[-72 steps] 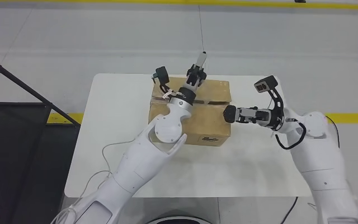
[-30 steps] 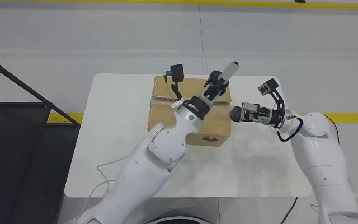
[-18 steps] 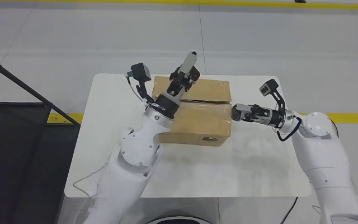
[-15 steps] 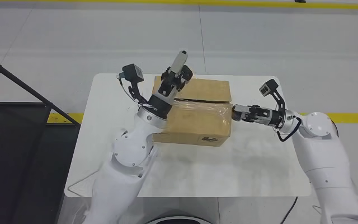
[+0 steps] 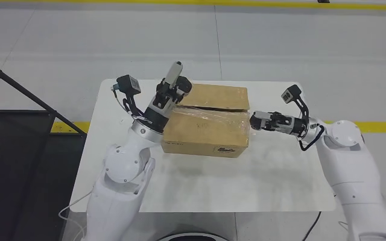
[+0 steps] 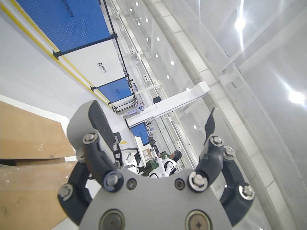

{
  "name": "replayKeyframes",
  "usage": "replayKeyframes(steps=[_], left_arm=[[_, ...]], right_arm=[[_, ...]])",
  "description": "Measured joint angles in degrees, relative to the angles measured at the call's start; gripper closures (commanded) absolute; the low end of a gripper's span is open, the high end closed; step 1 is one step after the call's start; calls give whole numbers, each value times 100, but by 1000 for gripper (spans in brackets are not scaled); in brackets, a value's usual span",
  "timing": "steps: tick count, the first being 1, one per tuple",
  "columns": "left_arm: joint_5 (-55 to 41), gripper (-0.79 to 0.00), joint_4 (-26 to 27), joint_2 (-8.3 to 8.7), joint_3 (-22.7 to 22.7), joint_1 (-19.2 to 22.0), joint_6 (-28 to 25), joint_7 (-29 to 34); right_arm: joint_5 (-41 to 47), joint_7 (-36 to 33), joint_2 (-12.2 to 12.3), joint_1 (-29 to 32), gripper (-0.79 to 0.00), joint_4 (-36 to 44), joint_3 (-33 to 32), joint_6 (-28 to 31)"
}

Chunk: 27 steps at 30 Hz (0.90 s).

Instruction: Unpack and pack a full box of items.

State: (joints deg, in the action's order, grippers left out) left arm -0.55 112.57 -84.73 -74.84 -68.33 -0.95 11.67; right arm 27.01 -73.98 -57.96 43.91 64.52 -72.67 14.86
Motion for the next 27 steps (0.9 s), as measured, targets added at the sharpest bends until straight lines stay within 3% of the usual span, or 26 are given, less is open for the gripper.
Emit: replayKeyframes(steps=[11,14,16,23,27], left_arm=[[-18,-785,-132,19,57,65,17,49],[-23,-785,-155,22,75,84,17,35],[-36,-785,-164,25,85,91,16,32],[-79,-785,-169,38,52,70,18,-12],[-110,-785,-154,48,16,38,5,-34]], right_arm=[[-56,-162,135,342,-785,7,-329,-4],[-178,-188,152,419,-613,114,-299,-58],[-225,-182,152,450,-391,186,-249,-64],[-364,-195,147,429,-274,301,-100,-95],[-419,-191,151,406,-148,320,-50,-123]])
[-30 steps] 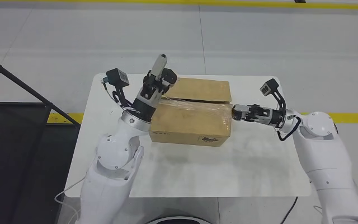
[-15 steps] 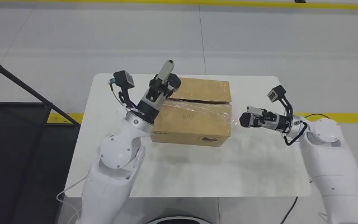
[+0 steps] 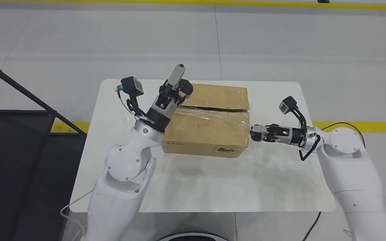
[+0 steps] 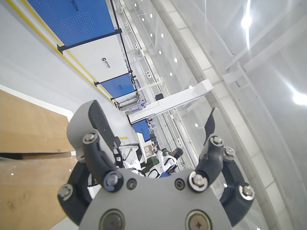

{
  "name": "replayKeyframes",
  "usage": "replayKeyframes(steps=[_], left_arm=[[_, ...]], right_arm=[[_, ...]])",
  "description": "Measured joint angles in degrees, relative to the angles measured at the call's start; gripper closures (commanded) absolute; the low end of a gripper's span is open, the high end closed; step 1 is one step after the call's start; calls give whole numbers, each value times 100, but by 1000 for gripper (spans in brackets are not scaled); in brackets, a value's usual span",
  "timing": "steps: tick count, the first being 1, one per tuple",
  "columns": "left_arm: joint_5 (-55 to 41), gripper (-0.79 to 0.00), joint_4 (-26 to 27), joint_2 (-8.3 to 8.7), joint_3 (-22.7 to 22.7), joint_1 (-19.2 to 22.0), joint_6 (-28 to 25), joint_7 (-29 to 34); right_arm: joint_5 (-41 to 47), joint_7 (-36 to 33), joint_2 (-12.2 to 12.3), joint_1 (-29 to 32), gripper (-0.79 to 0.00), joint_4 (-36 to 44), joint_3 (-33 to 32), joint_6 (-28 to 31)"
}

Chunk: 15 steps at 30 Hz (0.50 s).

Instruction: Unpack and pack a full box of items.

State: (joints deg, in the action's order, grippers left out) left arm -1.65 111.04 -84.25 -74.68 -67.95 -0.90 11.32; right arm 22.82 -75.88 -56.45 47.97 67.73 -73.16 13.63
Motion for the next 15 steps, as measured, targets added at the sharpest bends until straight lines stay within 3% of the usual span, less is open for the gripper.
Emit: replayKeyframes(steps=[2,6,15], left_arm=[[-3,-785,2,4,-7,-7,-2,-3],[-17,-785,2,11,-7,-10,-8,-14],[-100,-785,-79,29,-46,10,-19,9]], right_arm=[[-11,2,4,-2,-65,8,9,-3],[-16,21,16,9,0,49,1,-4],[129,136,86,44,0,429,-276,-27]])
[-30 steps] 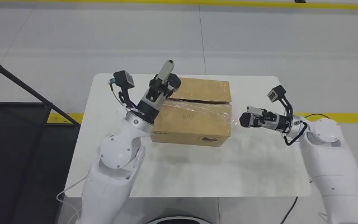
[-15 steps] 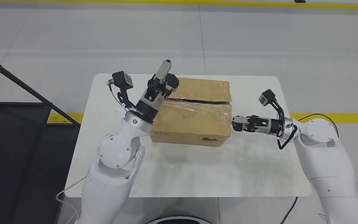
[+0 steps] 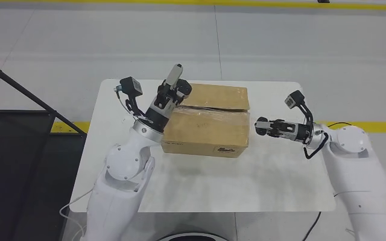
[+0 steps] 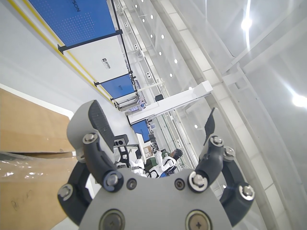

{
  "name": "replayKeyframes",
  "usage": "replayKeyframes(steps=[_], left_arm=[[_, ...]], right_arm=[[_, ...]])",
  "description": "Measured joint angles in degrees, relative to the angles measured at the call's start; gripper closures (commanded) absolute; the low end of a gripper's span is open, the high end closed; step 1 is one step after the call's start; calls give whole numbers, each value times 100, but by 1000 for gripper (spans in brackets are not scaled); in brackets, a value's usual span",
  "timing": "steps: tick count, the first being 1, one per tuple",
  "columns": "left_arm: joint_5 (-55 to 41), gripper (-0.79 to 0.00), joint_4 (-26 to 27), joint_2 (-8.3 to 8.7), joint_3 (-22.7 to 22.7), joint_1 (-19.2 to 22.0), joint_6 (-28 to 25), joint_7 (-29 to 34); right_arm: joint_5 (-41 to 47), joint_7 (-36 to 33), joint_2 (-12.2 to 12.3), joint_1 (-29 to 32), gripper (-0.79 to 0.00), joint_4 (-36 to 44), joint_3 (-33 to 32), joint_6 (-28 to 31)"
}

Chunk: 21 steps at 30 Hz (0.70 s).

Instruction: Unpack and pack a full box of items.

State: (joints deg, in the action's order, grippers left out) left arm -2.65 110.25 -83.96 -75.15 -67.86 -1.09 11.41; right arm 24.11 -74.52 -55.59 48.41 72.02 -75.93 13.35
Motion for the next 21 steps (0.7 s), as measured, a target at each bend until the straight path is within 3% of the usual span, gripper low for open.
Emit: replayKeyframes(steps=[8,21], left_arm=[[-423,-785,-182,35,-192,51,204,355],[-540,-785,-871,142,-411,376,565,1178]], right_arm=[[-209,34,26,-333,0,170,31,-411],[-221,-314,-45,-1135,0,-707,484,-701]])
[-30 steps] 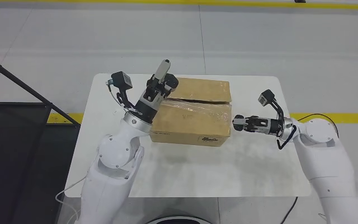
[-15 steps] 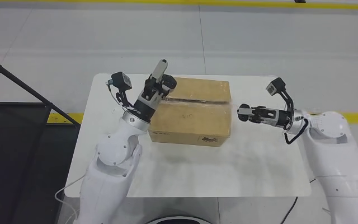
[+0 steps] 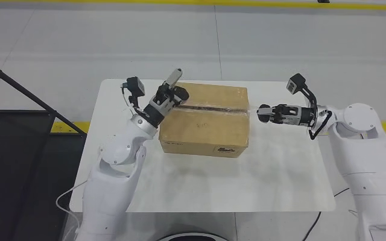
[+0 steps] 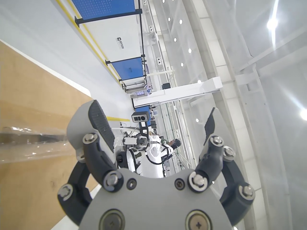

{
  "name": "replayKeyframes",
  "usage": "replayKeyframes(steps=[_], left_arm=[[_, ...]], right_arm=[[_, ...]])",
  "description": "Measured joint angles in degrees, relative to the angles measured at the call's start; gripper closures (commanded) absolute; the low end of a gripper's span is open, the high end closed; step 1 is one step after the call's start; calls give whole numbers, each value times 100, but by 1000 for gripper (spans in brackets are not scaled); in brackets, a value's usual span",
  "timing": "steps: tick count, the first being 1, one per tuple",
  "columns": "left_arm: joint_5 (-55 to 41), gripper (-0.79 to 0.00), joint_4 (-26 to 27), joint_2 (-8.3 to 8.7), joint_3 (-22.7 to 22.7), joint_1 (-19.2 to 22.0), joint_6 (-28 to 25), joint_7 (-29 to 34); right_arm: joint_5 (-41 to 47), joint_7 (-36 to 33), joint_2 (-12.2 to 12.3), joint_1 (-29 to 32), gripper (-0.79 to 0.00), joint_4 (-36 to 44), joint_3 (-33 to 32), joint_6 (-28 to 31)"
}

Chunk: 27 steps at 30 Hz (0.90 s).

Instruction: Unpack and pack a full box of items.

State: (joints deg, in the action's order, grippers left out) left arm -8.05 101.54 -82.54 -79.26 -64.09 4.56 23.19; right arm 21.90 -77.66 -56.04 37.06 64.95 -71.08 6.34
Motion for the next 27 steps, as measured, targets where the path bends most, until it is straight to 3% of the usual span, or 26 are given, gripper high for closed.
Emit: replayKeyframes(steps=[9,18,25,26,27], left_arm=[[-28,-785,-507,36,93,231,103,231],[104,-785,-966,42,268,432,250,47],[32,-785,-1081,49,337,484,301,41],[29,-785,-1088,50,348,488,305,39],[28,-785,-1104,51,366,497,311,35]], right_arm=[[18,26,-59,-263,0,-373,249,51],[-19,4,-89,-402,0,-560,413,79],[-30,-62,-101,-484,0,-699,500,103],[-30,-62,-104,-497,-9,-722,513,103],[-36,-62,-109,-517,-92,-755,533,96]])
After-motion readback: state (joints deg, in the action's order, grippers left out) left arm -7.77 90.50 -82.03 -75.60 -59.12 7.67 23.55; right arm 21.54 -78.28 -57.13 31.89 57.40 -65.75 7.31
